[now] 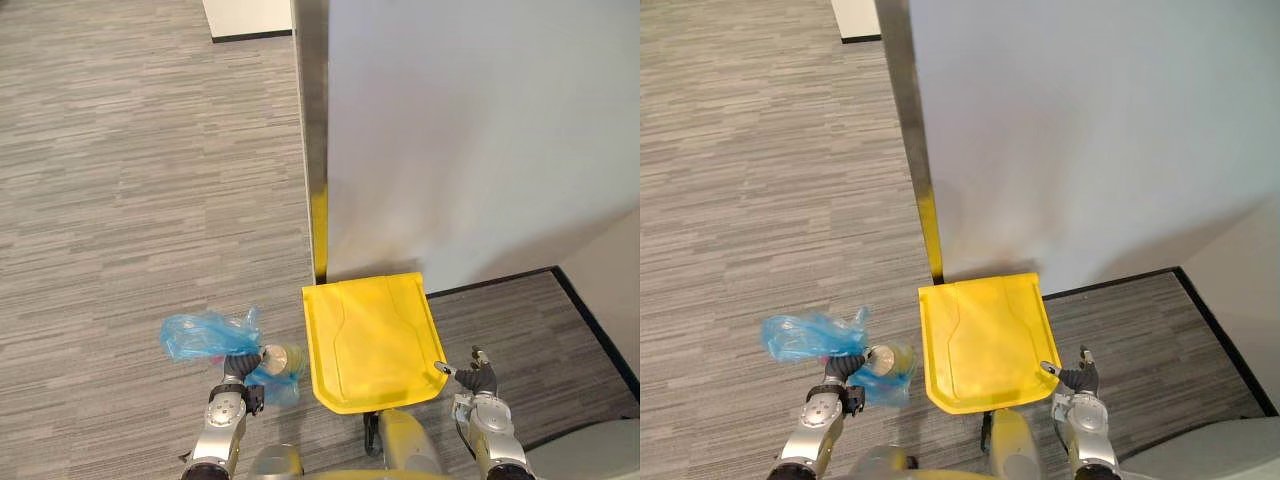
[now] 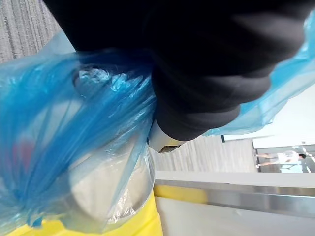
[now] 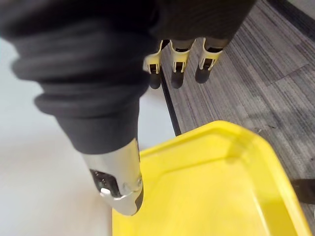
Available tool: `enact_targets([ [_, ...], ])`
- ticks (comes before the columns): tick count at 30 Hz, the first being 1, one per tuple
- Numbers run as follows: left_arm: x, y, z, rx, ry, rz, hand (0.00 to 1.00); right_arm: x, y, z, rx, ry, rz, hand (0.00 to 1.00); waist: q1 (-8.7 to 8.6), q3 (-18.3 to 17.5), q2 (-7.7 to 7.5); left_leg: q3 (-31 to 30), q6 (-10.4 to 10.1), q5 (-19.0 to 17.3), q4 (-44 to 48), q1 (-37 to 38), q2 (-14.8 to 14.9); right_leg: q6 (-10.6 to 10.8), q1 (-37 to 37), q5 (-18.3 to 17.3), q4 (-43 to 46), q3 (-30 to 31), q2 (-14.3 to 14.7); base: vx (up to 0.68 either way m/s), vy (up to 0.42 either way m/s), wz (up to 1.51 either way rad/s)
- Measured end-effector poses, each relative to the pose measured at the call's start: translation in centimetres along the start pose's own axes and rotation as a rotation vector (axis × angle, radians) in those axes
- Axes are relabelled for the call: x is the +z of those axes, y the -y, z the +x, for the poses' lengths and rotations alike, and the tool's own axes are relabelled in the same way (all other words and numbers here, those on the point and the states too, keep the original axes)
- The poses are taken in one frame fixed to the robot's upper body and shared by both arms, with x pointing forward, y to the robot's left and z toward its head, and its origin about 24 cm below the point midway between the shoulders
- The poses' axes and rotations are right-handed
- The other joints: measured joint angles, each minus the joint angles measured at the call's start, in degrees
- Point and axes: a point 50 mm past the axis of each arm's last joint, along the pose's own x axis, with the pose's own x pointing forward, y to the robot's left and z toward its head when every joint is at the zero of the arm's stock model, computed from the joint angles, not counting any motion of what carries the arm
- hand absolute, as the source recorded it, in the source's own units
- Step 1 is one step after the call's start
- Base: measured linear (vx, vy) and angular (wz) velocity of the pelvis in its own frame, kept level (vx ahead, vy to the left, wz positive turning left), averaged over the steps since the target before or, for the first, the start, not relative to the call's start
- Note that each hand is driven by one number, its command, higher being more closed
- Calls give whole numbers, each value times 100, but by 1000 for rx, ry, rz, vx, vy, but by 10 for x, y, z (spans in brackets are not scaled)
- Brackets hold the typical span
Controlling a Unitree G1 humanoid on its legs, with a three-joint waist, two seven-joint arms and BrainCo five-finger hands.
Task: Gather rubbish on tea table into small bin, then transfer packed bag to large trash can.
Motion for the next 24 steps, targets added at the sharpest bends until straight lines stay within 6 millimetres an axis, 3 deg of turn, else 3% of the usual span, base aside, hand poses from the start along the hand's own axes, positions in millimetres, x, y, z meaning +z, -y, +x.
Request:
enact_targets([
  [6, 1, 5, 0, -6, 3, -19, 100, 0, 2, 0, -13, -9, 48, 0, -1, -123, 36, 44, -101, -95, -332, 113, 195, -56, -60, -113, -58, -82, 204, 90, -38, -4],
  [11, -7, 5, -5, -6, -24, -19, 100, -18, -2, -9, -9, -61, 61, 0, -10, -296, 55, 60, -129, 59, -511, 80, 176, -10, 5, 62, -380, -97, 193, 38, 32, 1],
  [17, -14, 8, -10, -14, -48, -20, 100, -25, 0, -12, -11, -83, 61, 0, -10, -414, 92, 10, -148, 164, -554, 74, 176, 13, 203, 294, -752, -164, 145, -13, 19, 8],
  [20, -15, 8, -11, -14, -51, -16, 100, -28, -6, -15, 7, -92, 56, 0, -15, -452, -8, 3, -88, 203, -451, -31, 103, 38, 184, 447, -753, -241, 46, -91, 21, 11],
  [21, -15, 8, -11, -12, -53, -20, 100, -31, -9, -17, 14, -104, 62, 0, 3, -555, -126, 57, 9, 444, -291, -305, 1, 171, 74, 780, -922, -232, -38, -125, -12, 8],
  [22, -15, 8, -11, -11, -50, -24, 100, -28, -12, -17, 20, -96, 67, 0, 77, -584, -118, 100, 107, 566, -371, -372, 80, 216, 61, 764, -878, -229, -21, -112, -19, 5],
  [23, -13, 11, -11, -16, -46, -33, 100, -29, -12, -17, 22, -96, 68, 0, 80, -573, -107, 122, 133, 607, -387, -370, 97, 123, -25, 548, -437, -279, -73, -38, -18, 35],
  [24, -10, 14, -9, -27, -32, -29, 100, -33, -12, -19, 21, -108, 65, 0, 60, -569, -201, 138, 133, 608, -381, -338, 31, 163, -138, 20, 836, -334, -311, -13, -8, 54],
])
